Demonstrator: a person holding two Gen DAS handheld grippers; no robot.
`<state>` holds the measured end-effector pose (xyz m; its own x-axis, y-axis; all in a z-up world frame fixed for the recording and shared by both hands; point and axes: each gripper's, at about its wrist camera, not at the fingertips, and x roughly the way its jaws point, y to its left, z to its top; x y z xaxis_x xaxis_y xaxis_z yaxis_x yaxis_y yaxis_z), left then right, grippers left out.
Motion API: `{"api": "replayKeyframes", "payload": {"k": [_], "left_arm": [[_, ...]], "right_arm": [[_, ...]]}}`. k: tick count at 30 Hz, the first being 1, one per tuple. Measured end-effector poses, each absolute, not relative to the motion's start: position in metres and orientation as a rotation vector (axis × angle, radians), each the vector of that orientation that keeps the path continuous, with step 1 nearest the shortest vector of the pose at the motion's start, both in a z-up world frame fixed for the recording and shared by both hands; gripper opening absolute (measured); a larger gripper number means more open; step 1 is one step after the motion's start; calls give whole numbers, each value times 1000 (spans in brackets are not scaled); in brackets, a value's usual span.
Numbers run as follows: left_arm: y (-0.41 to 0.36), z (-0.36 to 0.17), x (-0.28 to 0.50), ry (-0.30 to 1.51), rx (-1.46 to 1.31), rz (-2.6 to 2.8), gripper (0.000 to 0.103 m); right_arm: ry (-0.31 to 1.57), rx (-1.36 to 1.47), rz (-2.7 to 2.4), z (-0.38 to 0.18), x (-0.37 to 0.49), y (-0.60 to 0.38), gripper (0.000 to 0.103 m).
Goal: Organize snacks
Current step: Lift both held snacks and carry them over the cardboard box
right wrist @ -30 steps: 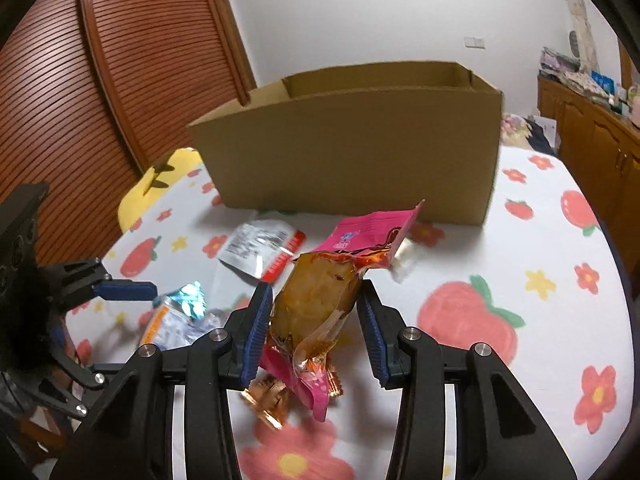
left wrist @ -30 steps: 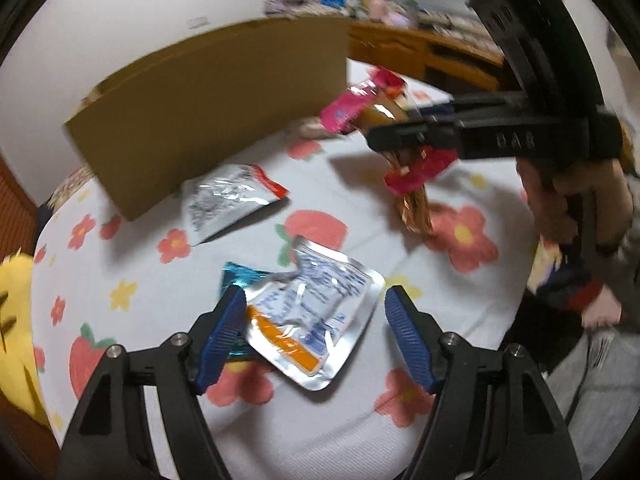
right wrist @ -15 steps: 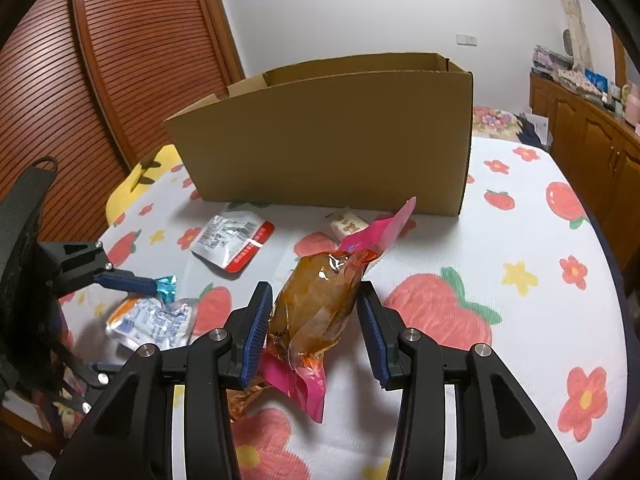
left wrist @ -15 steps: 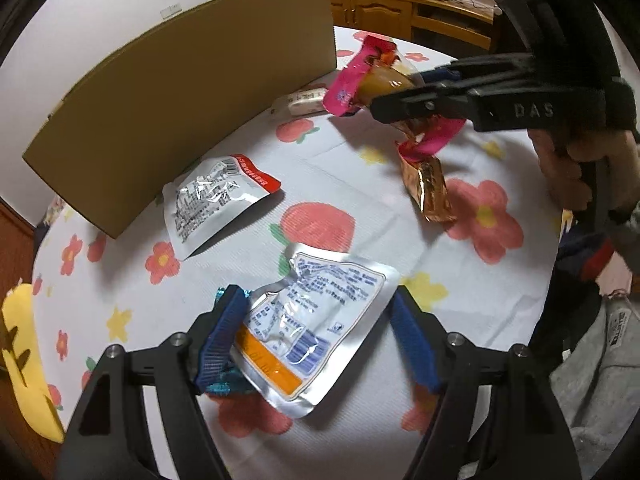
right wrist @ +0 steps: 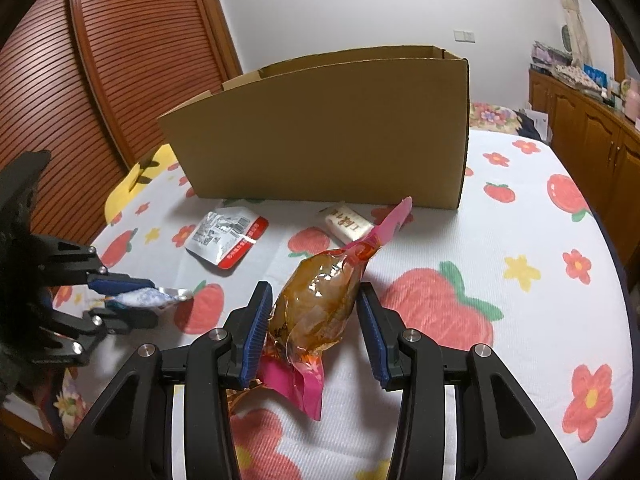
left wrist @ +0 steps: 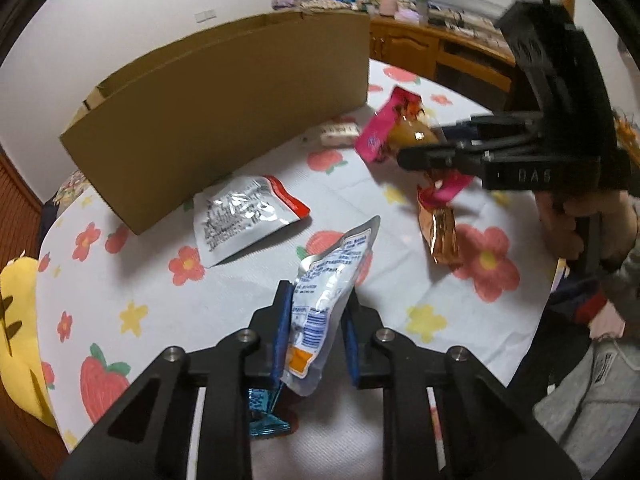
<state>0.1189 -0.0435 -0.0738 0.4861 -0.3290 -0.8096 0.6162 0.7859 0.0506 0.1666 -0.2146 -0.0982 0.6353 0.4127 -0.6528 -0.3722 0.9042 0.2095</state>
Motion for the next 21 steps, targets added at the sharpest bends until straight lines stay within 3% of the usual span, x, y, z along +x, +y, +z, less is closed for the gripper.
{"api": "replayKeyframes", "payload": {"k": [21], "left_arm": [[-38, -52, 132, 772, 206, -485, 20]], "right_arm": [[734, 31, 463, -99, 163, -212, 43]]}}
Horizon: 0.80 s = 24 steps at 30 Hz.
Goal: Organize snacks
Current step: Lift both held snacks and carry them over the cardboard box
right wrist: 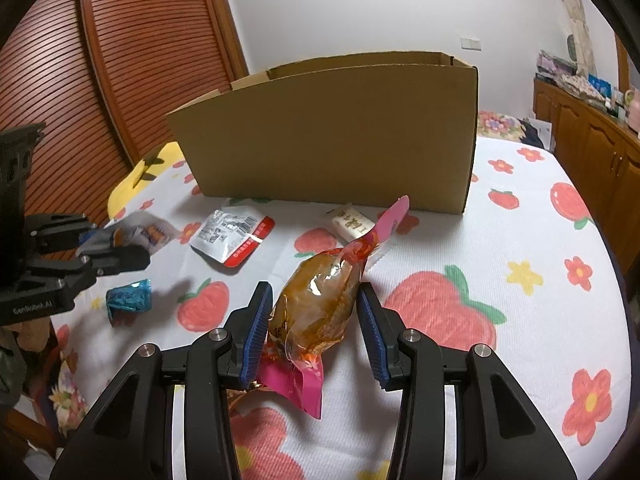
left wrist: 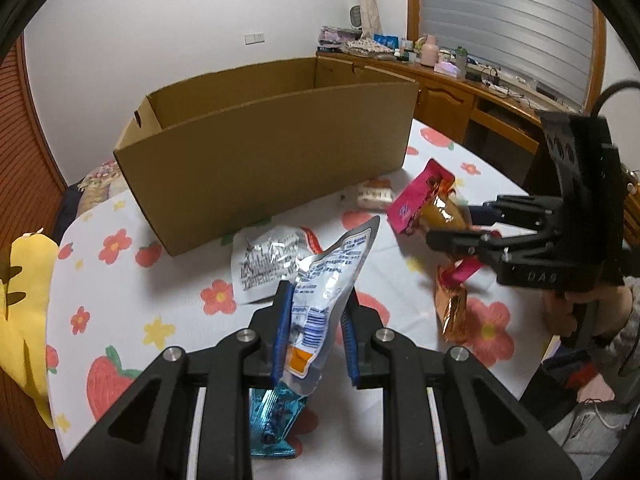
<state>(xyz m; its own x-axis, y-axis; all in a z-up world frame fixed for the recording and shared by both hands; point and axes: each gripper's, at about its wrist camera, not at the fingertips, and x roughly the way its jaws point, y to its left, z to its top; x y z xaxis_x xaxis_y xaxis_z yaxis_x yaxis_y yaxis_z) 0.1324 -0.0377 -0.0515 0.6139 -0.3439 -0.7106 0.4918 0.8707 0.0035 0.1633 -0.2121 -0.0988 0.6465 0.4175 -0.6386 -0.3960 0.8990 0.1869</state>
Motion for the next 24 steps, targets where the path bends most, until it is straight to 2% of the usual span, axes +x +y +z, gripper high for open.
{"api": "replayKeyframes", "payload": {"k": [17, 24], "left_arm": [[-25, -23, 148, 680, 143, -436, 20], [-19, 1, 165, 621, 107, -409, 20]], "right_arm": [[659, 61, 443, -85, 155, -222, 43], [582, 28, 428, -42, 152, -229, 43]]}}
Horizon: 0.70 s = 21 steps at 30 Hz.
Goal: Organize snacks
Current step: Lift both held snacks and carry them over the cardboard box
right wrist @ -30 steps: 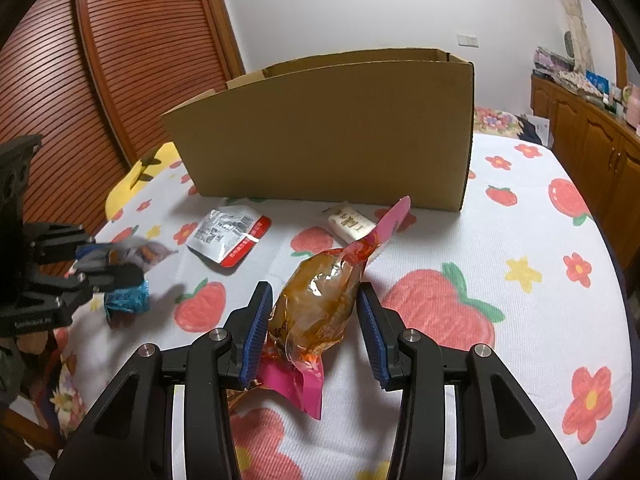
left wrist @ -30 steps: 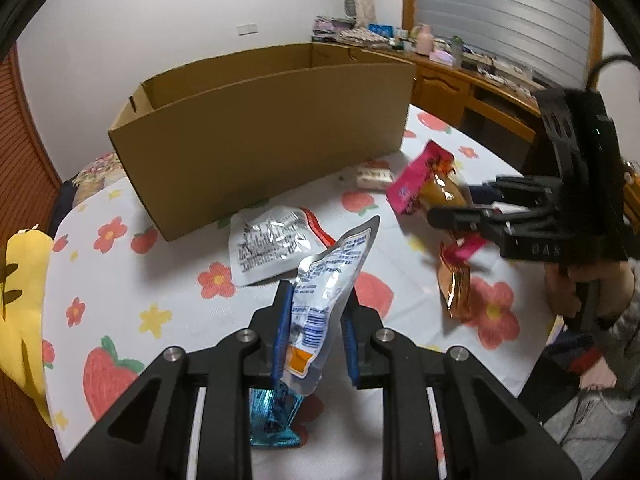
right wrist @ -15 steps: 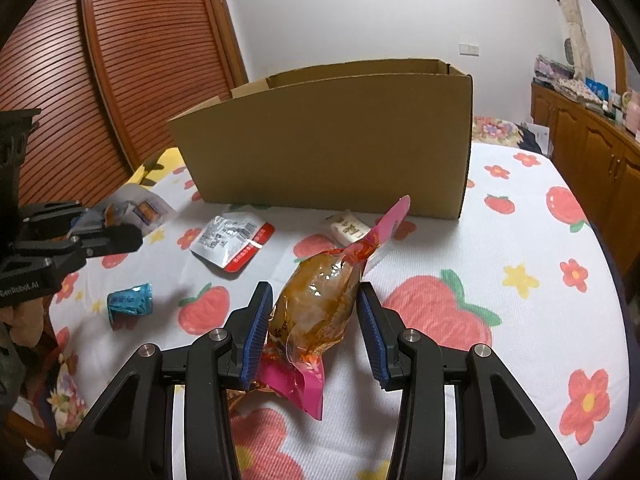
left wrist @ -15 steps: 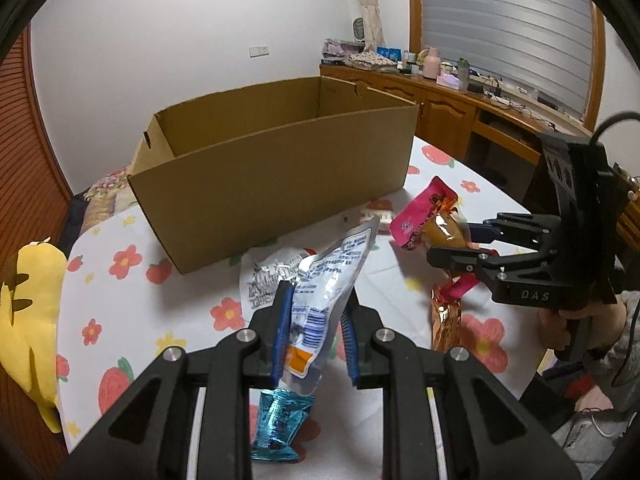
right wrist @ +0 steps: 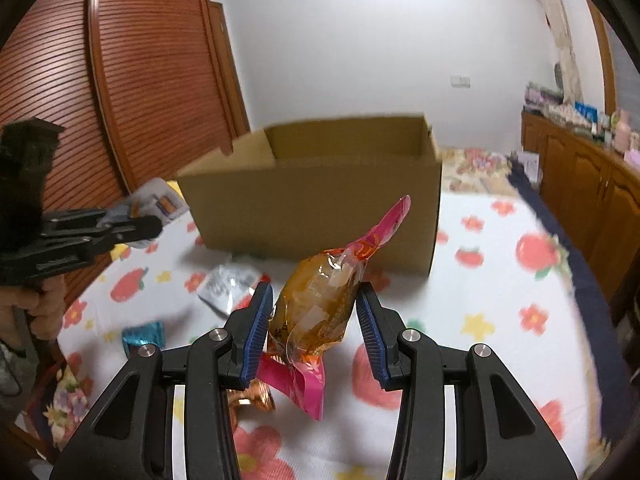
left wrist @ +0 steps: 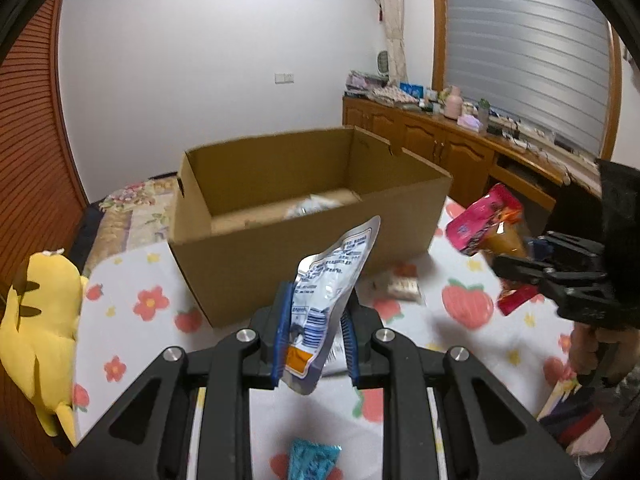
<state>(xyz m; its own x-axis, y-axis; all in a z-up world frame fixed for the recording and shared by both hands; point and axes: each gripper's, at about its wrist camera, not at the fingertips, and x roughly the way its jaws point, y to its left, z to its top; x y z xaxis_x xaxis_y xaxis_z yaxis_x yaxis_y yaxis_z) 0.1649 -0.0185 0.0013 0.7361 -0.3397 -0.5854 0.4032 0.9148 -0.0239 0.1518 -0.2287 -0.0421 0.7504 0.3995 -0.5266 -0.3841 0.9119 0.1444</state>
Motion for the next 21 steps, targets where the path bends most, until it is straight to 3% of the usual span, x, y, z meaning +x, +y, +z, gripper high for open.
{"api": "replayKeyframes", "payload": {"k": [9, 21], "left_arm": [[-13, 30, 193, 564, 116, -370, 21], [-5, 28, 243, 564, 87, -323, 21]], "right_arm": [[485, -54, 427, 15, 165, -220, 43], [474, -138, 439, 41, 216, -193, 43]]}}
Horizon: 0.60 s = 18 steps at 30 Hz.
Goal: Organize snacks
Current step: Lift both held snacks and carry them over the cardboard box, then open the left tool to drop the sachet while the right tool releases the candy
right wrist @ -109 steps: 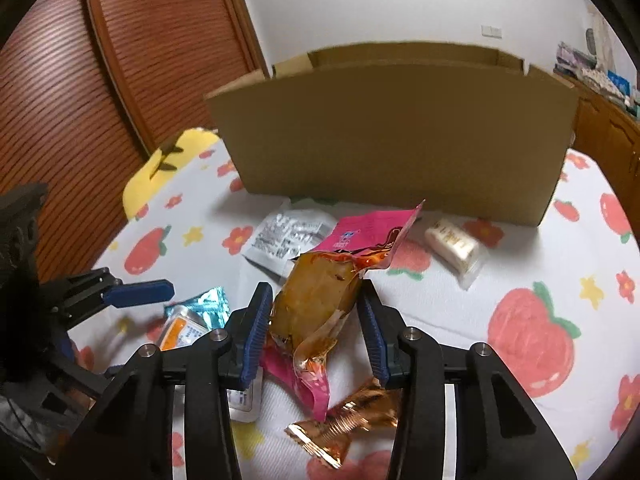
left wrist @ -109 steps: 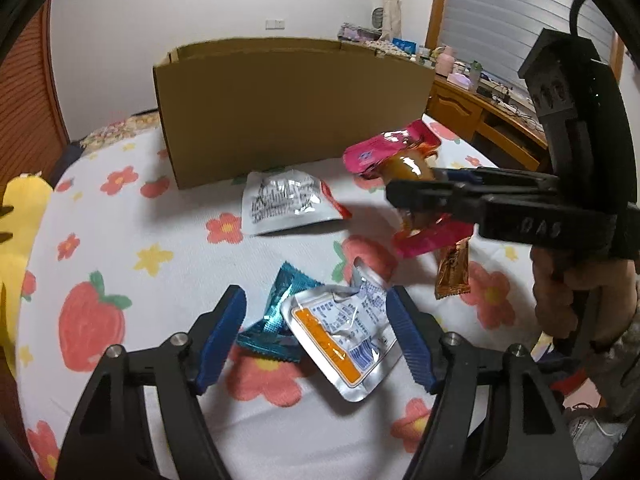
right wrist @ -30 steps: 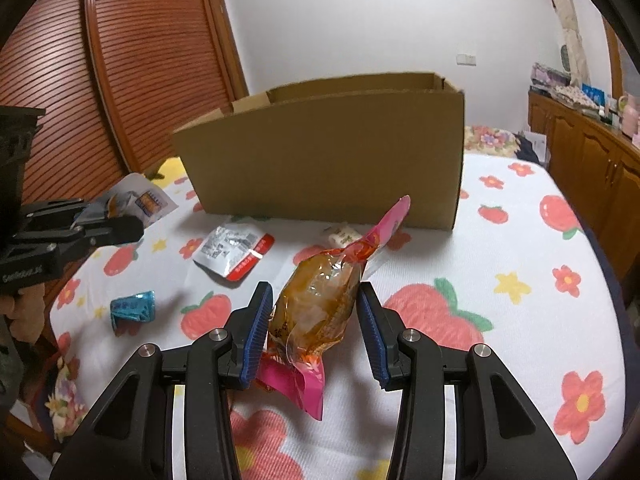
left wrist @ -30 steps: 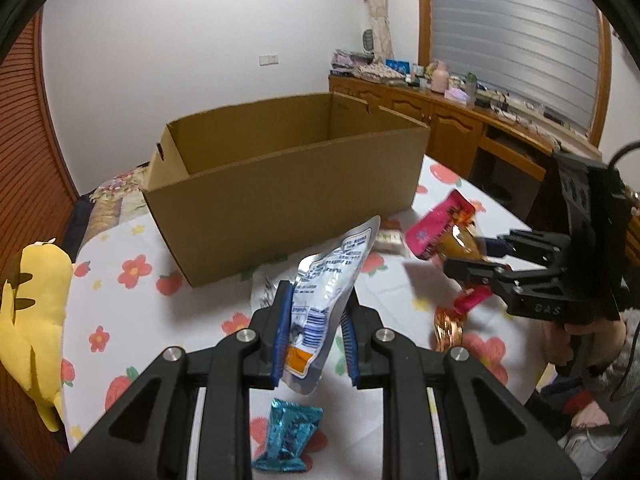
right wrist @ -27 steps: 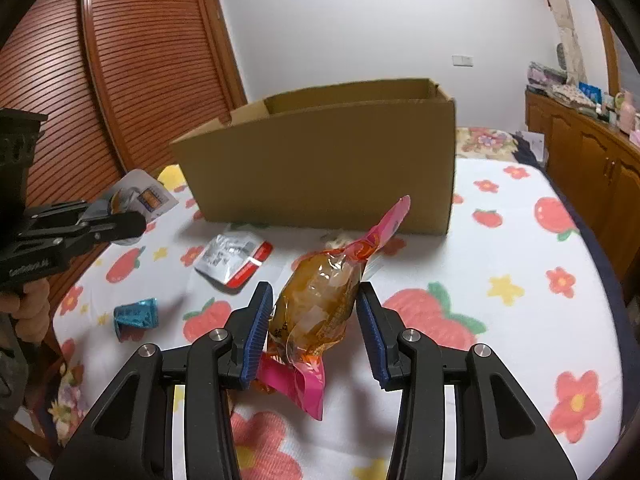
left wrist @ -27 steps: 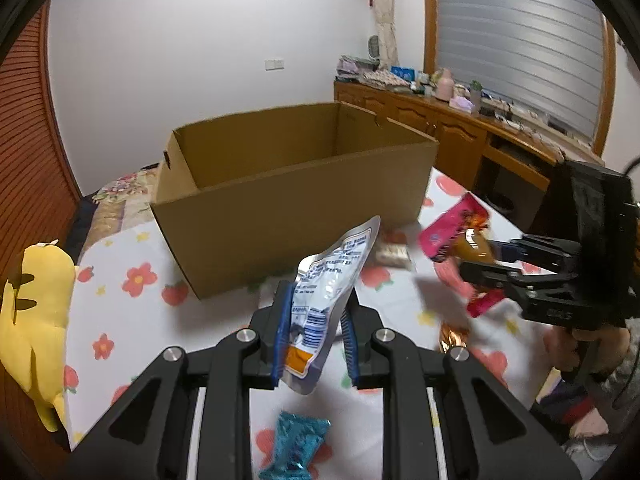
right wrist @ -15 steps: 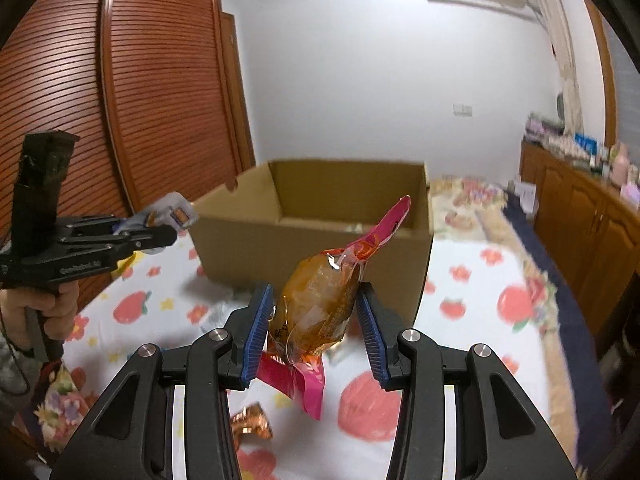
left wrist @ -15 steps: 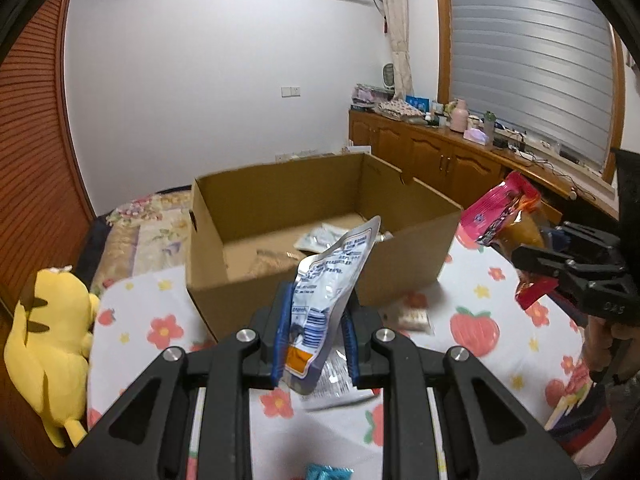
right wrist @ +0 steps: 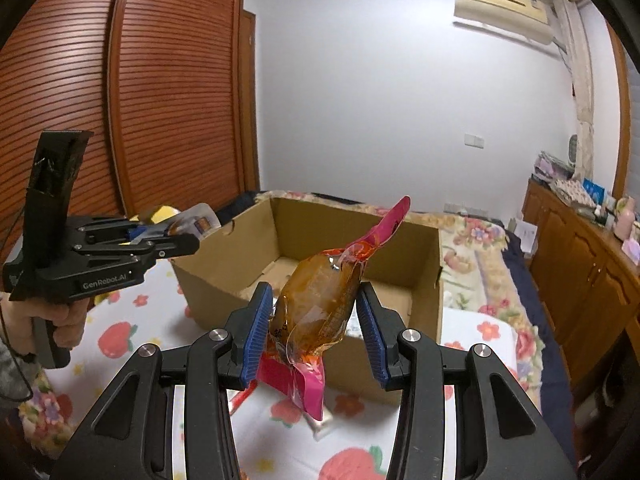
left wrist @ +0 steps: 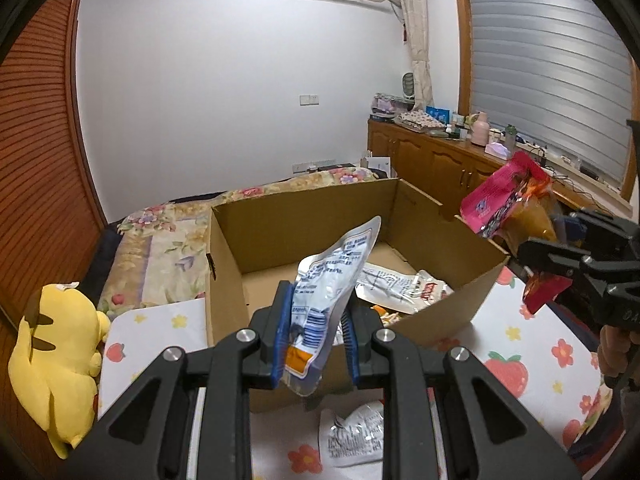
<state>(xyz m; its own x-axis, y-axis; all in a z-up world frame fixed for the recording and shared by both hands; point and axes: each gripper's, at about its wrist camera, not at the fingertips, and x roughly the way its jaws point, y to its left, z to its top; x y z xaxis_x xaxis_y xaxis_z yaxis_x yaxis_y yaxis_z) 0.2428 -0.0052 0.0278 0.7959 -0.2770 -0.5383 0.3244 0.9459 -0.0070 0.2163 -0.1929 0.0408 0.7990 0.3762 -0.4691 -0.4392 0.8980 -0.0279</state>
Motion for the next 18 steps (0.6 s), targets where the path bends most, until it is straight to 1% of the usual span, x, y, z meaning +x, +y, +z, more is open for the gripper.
{"api": "replayKeyframes", "payload": {"k": [18], "left_arm": [[5, 10, 284, 623, 29, -263, 21]], "right_arm": [[547, -132, 355, 27, 282, -180, 43]]}}
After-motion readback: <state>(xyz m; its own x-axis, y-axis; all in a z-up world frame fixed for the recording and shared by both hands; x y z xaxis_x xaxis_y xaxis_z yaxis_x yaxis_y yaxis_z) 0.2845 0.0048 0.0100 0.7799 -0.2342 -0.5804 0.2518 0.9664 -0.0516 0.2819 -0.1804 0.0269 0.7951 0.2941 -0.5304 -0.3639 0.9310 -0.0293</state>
